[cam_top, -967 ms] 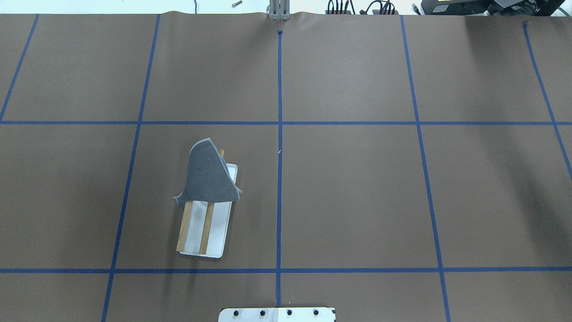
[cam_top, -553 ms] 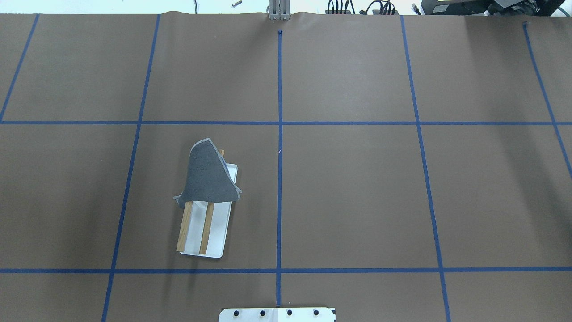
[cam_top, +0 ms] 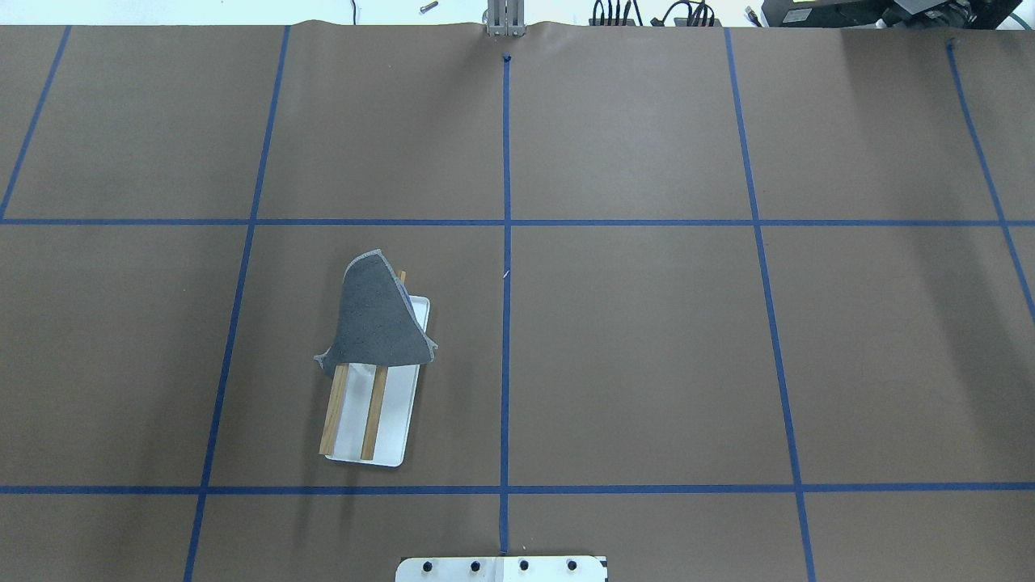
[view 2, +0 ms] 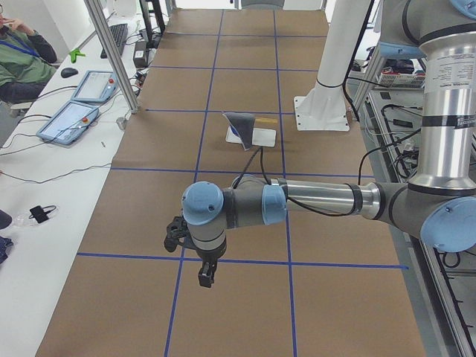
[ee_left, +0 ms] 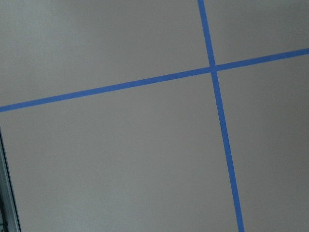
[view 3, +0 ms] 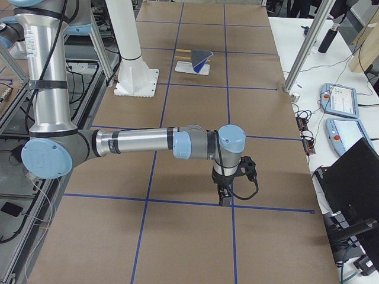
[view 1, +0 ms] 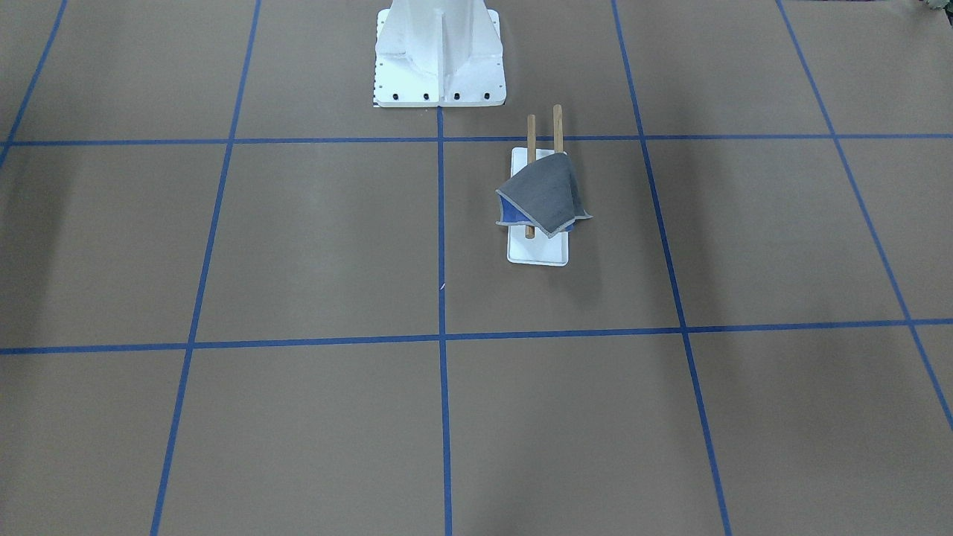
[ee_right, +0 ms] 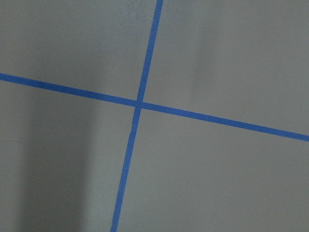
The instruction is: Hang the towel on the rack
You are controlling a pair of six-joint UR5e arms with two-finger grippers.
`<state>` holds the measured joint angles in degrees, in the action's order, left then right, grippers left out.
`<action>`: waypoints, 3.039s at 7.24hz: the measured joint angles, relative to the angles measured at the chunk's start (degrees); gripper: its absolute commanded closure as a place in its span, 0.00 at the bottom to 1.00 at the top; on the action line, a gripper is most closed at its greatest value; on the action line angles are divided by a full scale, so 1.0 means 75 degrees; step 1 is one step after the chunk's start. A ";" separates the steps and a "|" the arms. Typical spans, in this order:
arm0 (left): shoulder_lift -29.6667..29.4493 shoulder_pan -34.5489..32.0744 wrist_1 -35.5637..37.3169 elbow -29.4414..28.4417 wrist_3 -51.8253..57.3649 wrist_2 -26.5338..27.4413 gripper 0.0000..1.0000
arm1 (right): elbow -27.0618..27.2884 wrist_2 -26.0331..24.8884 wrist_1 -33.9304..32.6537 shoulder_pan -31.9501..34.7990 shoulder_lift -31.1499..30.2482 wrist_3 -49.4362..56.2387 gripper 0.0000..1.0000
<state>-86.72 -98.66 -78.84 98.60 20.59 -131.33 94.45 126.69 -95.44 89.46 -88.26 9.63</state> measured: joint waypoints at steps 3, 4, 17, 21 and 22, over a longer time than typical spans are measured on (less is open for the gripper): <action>0.0223 -0.0010 -0.0006 0.0441 0.0050 -0.0033 0.01 | 0.0071 0.0042 0.0029 0.0002 -0.0084 0.0014 0.00; 0.0232 -0.0008 -0.0007 0.0447 0.0054 -0.0027 0.01 | 0.0079 0.0042 0.0030 0.0002 -0.0102 0.0016 0.00; 0.0254 0.0091 -0.0010 0.0220 0.0007 -0.0003 0.01 | 0.0331 0.0076 0.0033 0.0002 -0.0412 0.0017 0.00; 0.0254 0.0467 -0.0018 0.0170 -0.0003 -0.0028 0.01 | 0.0332 0.0076 0.0034 0.0002 -0.0431 0.0028 0.00; 0.0254 0.0557 -0.0021 0.0144 -0.0003 -0.0034 0.01 | 0.0332 0.0076 0.0034 0.0002 -0.0431 0.0029 0.00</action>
